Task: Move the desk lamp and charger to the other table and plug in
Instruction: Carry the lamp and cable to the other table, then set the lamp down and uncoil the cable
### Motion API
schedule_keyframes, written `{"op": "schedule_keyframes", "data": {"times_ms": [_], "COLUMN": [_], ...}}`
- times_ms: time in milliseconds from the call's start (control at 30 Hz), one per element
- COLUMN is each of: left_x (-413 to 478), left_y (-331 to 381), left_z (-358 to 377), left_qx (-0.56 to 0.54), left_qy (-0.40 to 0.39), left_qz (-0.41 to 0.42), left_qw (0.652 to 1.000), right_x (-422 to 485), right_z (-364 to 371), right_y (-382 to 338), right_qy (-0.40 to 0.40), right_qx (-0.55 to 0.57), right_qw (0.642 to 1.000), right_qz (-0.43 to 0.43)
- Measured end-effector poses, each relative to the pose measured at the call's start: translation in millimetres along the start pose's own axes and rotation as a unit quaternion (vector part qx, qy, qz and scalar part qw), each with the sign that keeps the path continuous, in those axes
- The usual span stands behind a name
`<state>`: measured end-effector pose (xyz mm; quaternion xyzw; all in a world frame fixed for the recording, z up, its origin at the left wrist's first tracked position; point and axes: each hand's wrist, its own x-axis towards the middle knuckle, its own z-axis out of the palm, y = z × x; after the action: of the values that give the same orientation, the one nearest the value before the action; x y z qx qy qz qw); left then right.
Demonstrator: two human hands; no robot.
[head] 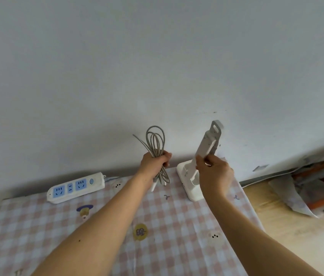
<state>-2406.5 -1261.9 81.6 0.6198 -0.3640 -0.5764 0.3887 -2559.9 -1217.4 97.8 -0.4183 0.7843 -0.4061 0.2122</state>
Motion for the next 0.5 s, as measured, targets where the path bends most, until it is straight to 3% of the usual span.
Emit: {"op": "schedule_keyframes", "data": {"times_ms": [367,500], "left_x": [-3,-8], "left_y": [-11,-23], "left_z": [-22,-40], "left_qx": [-0.004,0.104], "left_qy": [-0.027,-0.032], "left_qz": [-0.014,0.039], "left_qw": [1.0,0.993], "right_x": [-8,-29], "right_z": [-5,-18], "right_y": [10,42], "right_qy": [-0.002,-0.014], "right_qx": [-0.074,-0.076], "right_qw": [0.996,0.997], "right_qz": [-0.044,-0.029]}}
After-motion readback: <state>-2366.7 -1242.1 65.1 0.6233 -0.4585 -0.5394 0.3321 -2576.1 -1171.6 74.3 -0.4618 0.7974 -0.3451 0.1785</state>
